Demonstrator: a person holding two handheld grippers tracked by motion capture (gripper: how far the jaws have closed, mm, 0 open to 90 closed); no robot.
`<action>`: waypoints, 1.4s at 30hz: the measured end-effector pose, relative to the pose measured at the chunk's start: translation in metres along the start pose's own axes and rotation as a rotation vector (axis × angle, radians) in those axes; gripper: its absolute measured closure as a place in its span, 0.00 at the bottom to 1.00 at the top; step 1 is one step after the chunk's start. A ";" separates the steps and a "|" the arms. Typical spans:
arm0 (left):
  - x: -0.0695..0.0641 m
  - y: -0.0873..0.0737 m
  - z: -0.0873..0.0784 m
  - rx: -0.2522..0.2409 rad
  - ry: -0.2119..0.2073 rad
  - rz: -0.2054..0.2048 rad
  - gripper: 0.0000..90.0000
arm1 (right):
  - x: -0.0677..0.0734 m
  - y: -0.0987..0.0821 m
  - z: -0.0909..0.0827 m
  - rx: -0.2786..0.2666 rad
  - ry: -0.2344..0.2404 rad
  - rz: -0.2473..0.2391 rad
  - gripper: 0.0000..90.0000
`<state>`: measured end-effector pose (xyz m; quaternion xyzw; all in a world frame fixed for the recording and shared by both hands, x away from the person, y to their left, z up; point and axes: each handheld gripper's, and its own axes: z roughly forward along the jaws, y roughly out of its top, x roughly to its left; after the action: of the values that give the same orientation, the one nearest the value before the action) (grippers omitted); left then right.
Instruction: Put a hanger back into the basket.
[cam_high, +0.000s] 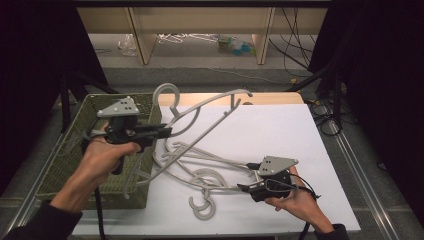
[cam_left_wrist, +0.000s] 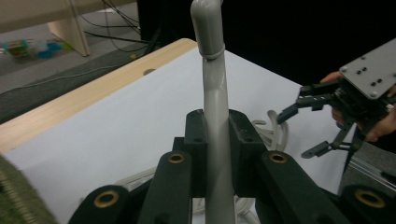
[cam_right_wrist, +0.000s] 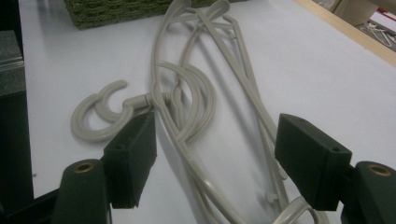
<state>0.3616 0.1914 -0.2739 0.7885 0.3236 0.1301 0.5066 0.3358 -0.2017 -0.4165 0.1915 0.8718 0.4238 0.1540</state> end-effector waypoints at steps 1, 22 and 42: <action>0.004 0.000 -0.005 0.000 0.017 0.002 0.88 | 0.000 0.000 0.000 0.000 0.002 0.002 0.34; 0.084 -0.028 -0.050 -0.009 0.263 -0.011 0.88 | 0.000 -0.005 0.003 0.017 0.003 0.017 0.30; 0.122 -0.062 -0.077 -0.016 0.322 -0.044 0.88 | -0.001 -0.006 0.005 0.025 0.007 0.023 0.30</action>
<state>0.3898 0.3422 -0.3088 0.7462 0.4167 0.2461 0.4571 0.3371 -0.2024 -0.4243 0.2017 0.8754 0.4152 0.1436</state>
